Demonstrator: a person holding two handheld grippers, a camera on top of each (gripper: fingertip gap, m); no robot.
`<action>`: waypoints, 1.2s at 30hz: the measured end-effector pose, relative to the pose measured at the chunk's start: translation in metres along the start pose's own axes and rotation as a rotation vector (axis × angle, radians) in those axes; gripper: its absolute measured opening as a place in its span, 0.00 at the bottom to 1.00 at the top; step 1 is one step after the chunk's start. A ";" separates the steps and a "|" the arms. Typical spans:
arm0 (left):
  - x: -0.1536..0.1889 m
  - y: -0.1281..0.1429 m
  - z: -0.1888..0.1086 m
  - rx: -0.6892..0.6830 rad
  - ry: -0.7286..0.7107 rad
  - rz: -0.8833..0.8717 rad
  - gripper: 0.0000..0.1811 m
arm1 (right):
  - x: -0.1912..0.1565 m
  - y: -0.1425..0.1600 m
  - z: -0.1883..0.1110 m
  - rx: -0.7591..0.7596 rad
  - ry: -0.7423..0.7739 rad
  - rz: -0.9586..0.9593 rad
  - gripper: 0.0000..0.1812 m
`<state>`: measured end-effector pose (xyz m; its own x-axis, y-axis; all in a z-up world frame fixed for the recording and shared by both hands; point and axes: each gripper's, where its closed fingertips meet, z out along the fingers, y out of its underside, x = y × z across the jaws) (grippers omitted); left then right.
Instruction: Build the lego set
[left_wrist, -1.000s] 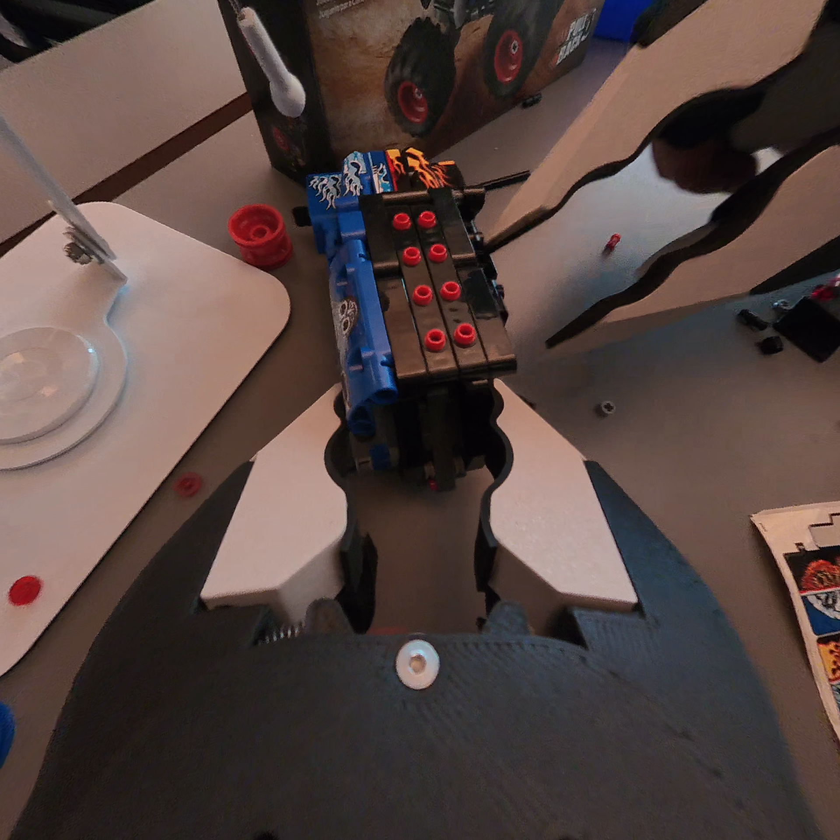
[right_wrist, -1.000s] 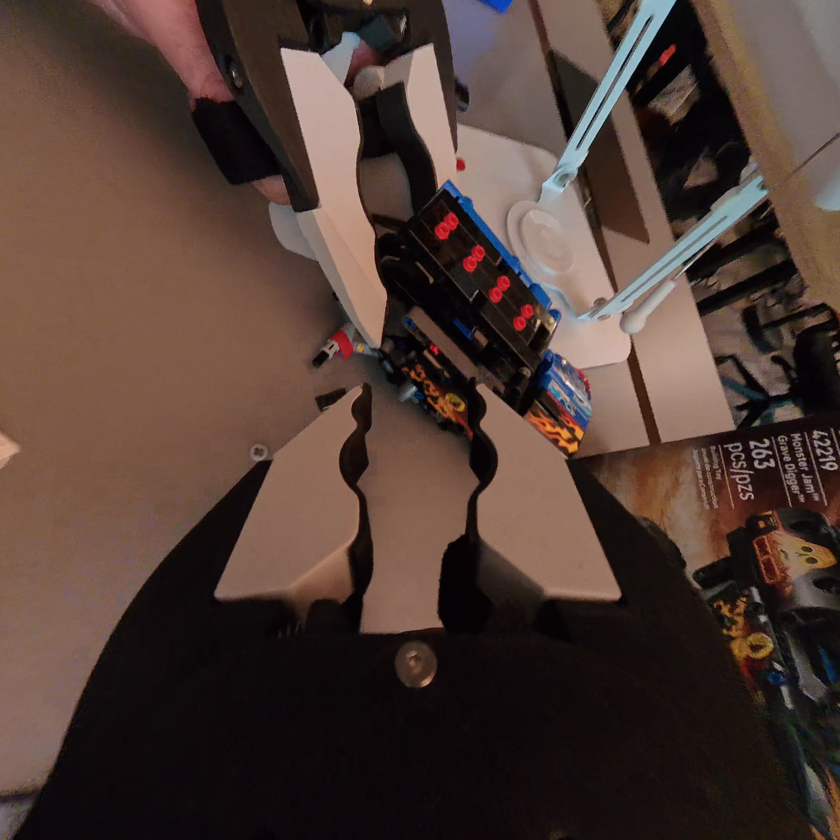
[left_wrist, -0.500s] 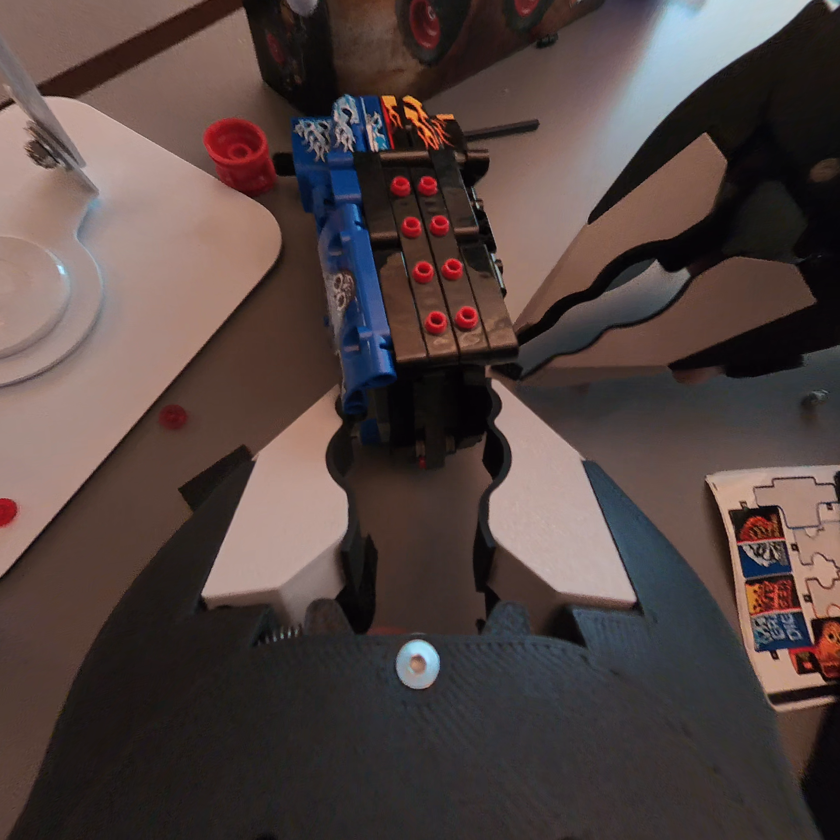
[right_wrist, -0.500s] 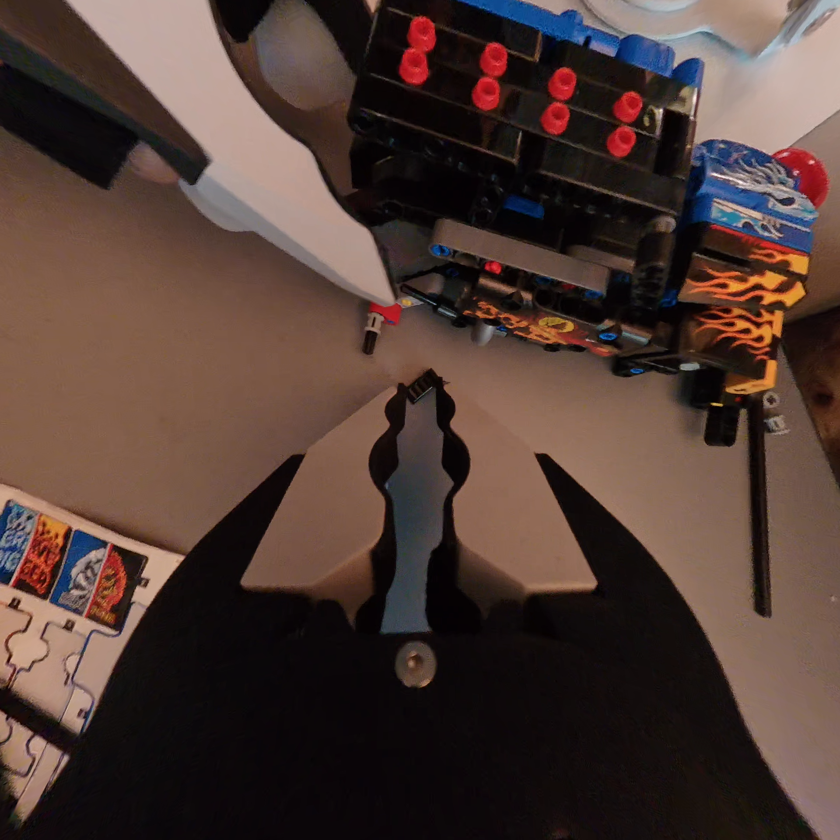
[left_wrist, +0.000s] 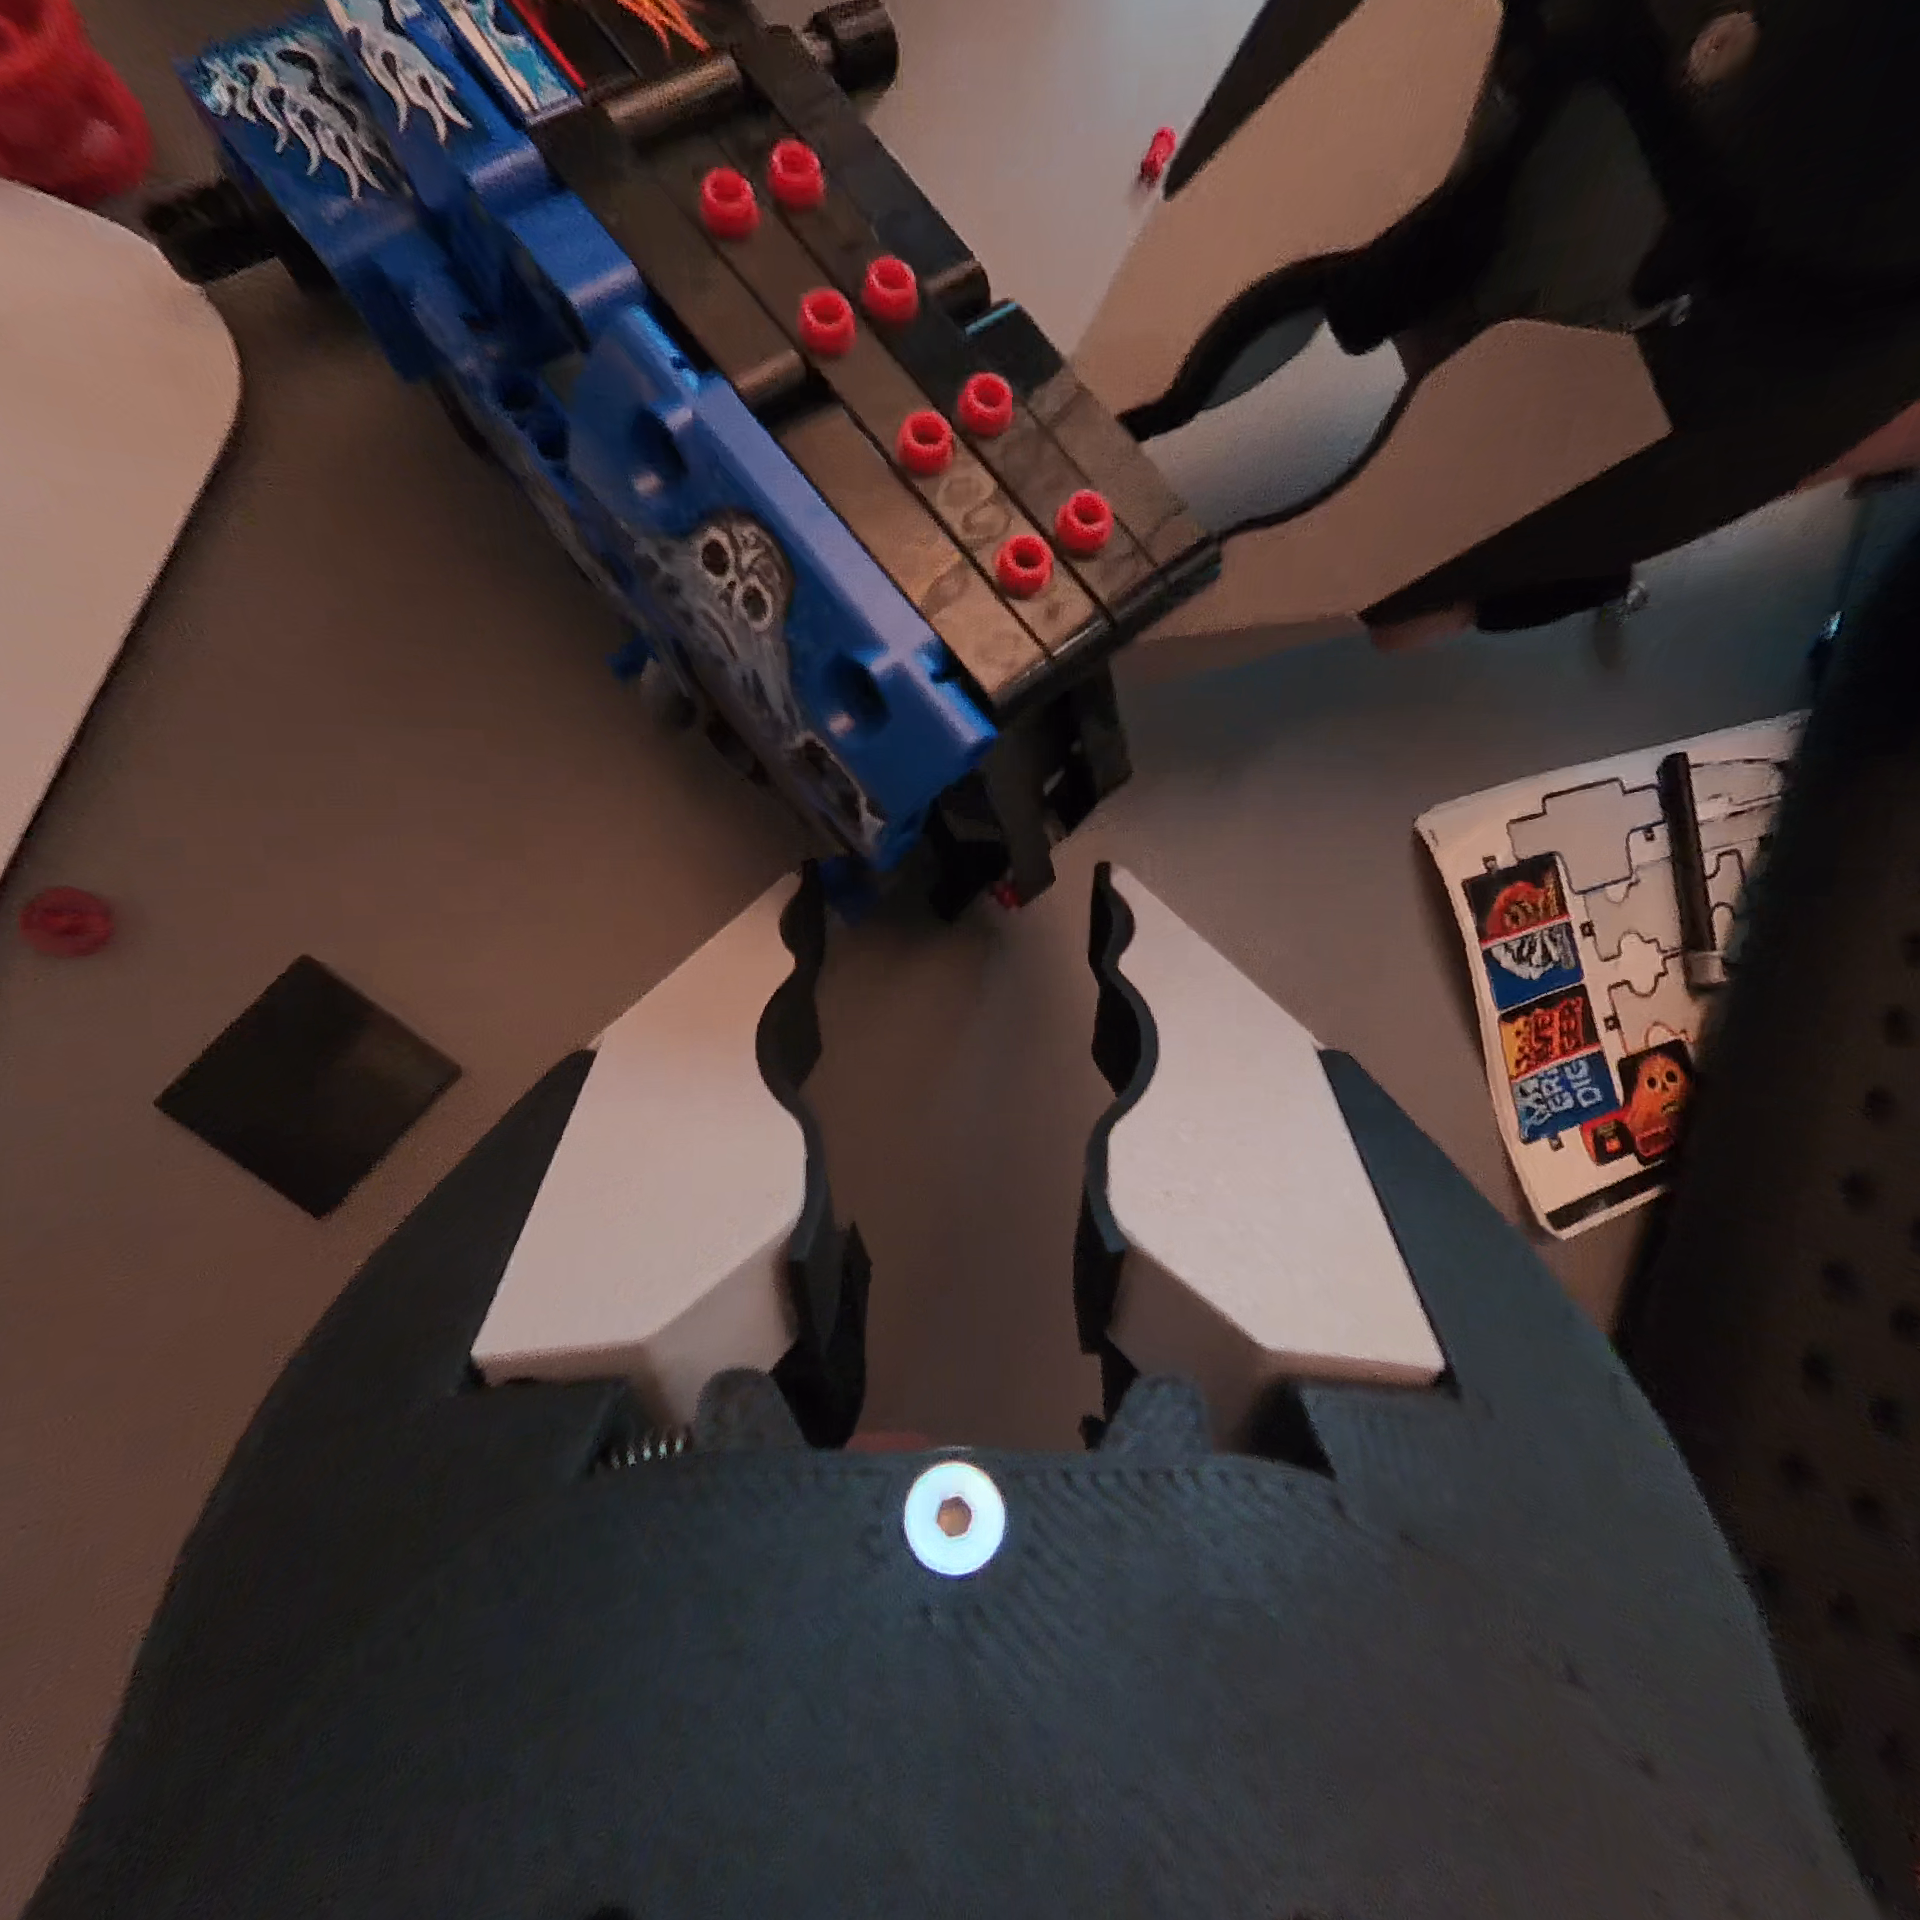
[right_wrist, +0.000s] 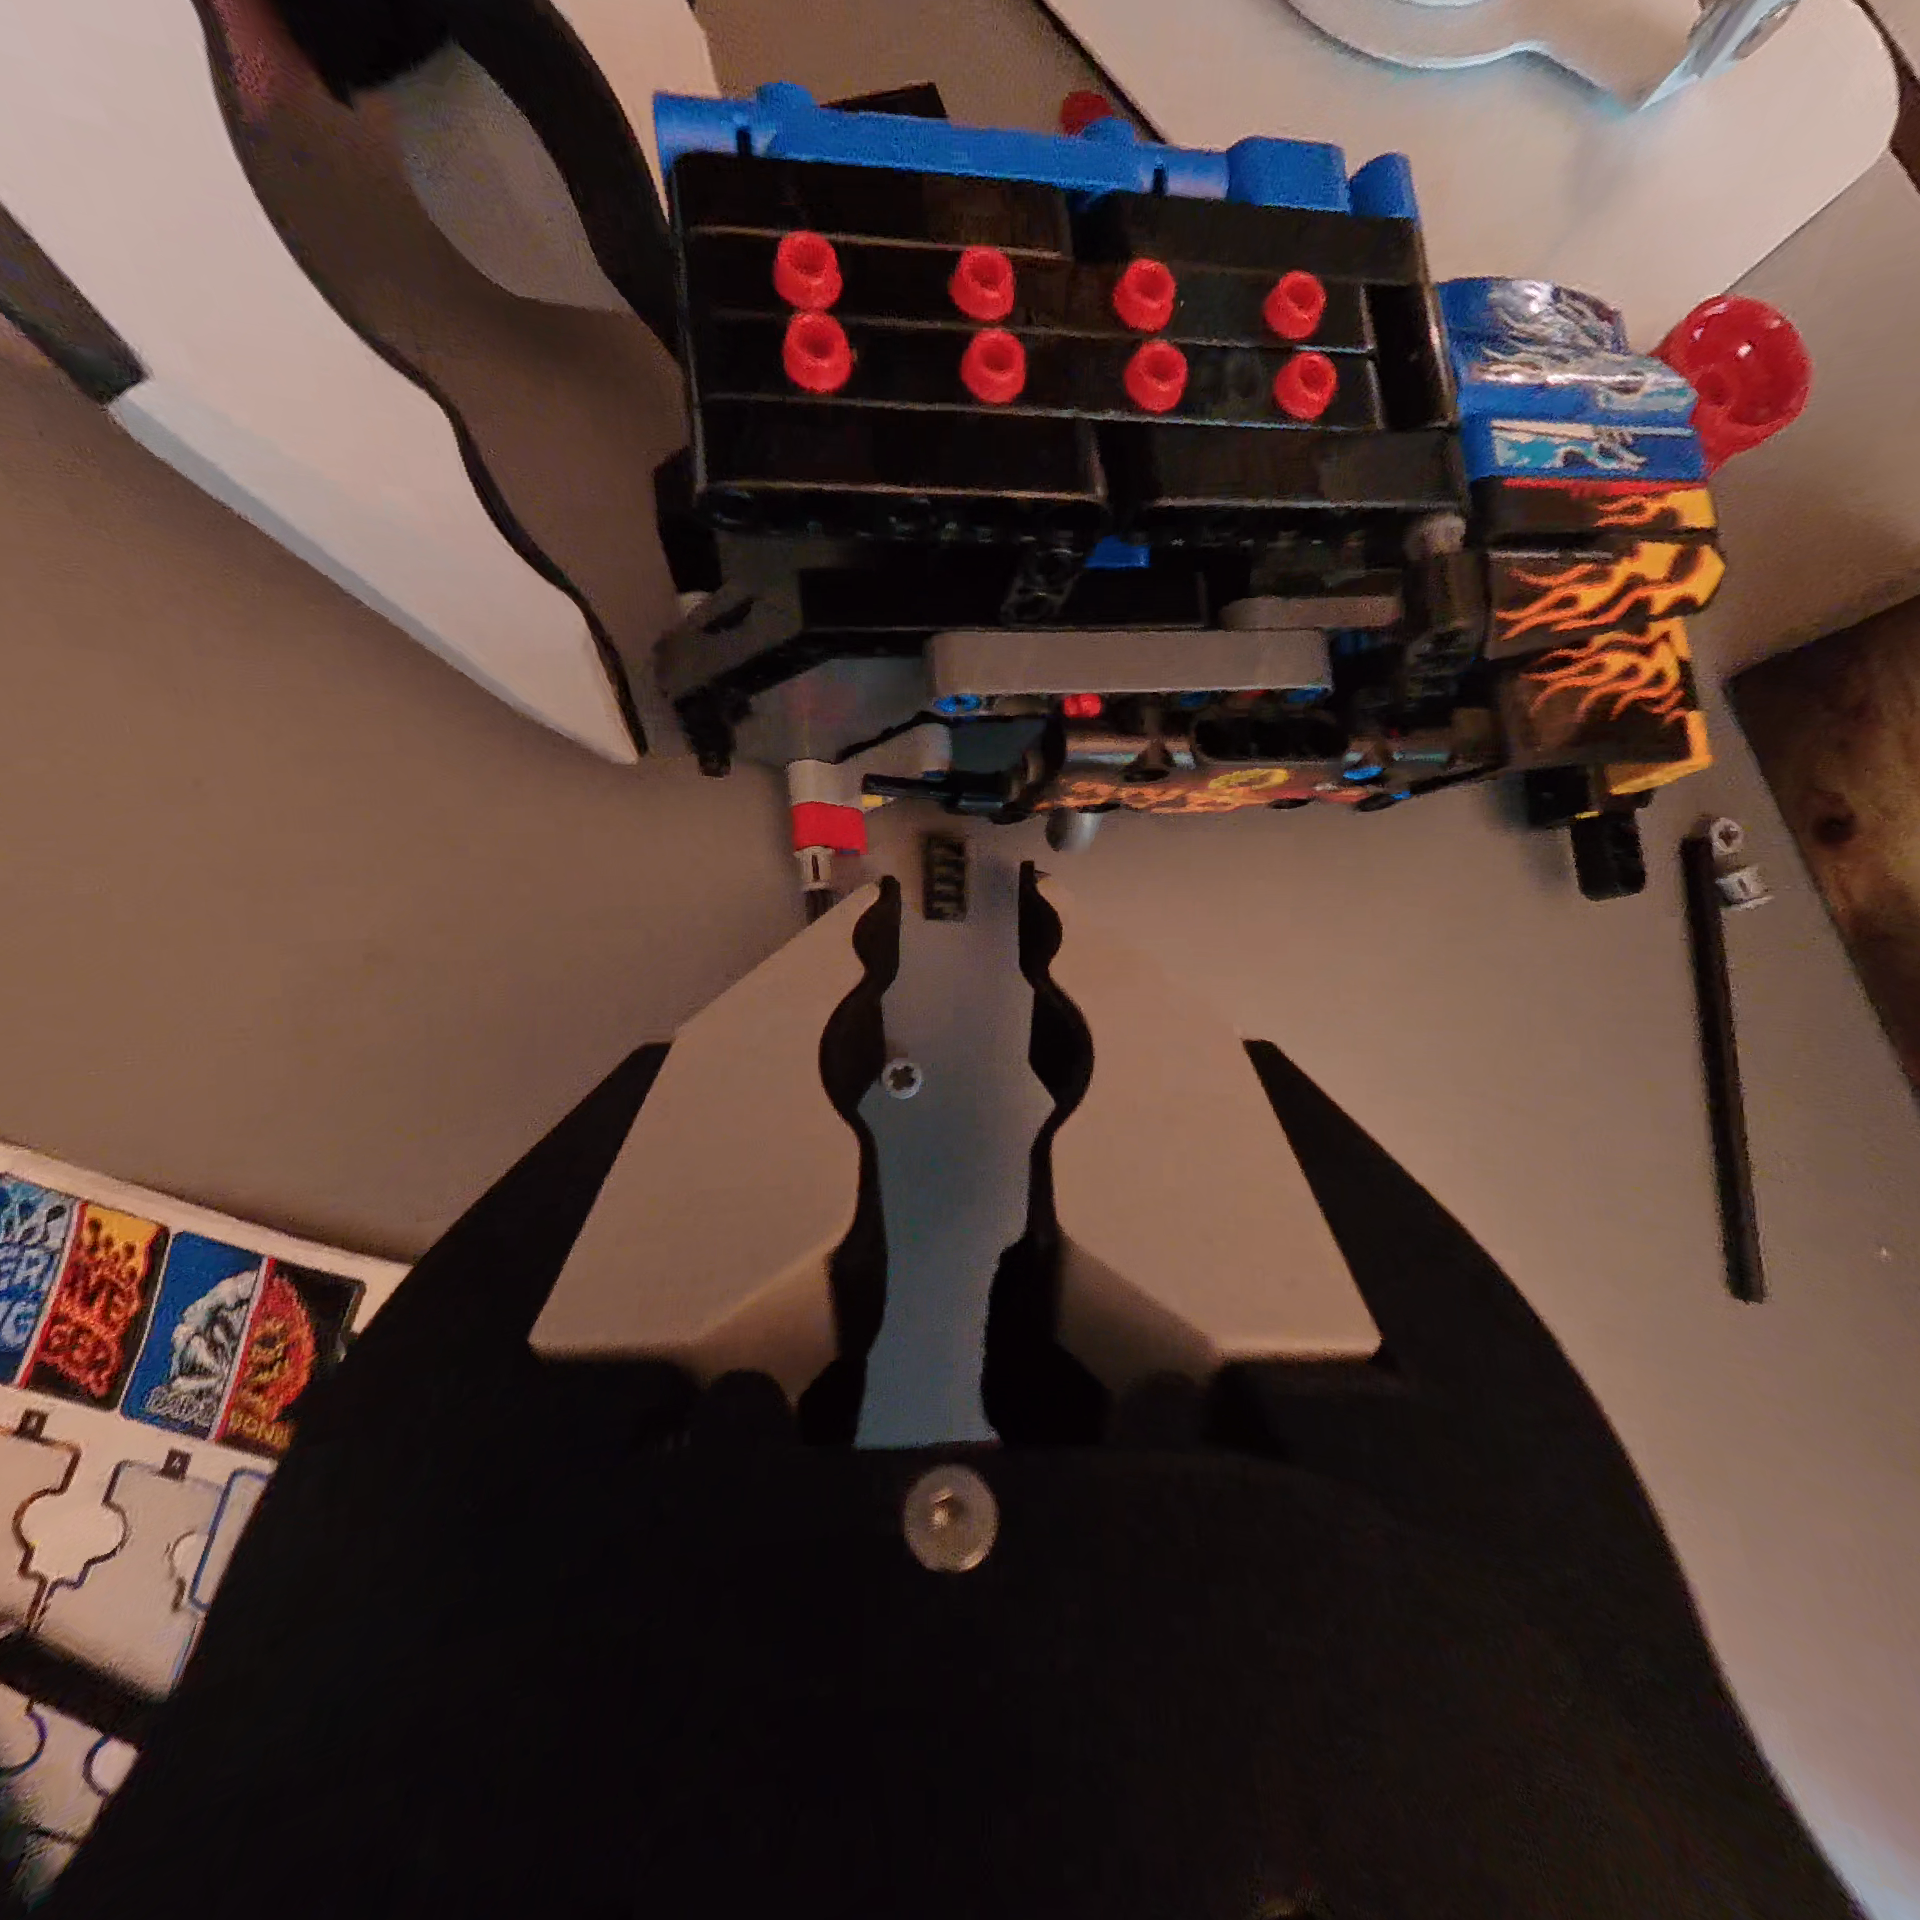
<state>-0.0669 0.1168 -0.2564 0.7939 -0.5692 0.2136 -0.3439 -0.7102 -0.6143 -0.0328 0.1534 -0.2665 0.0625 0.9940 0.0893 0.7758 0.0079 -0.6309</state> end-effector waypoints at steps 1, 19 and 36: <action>0.000 0.000 -0.001 -0.002 -0.002 0.007 0.27 | -0.001 -0.001 0.002 0.003 -0.007 -0.002 0.09; -0.022 -0.108 -0.038 0.190 0.015 0.422 0.39 | 0.005 -0.033 -0.044 0.360 0.045 0.186 0.03; -0.010 -0.084 -0.020 0.314 -0.017 -0.062 0.20 | 0.005 -0.028 -0.048 0.463 0.019 0.245 0.03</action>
<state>-0.0564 0.1742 -0.1916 0.8177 -0.5198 0.2472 -0.1251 -0.5797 -0.8052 -0.0237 0.1524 -0.2111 0.2226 0.9705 -0.0925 0.3786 -0.1735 -0.9091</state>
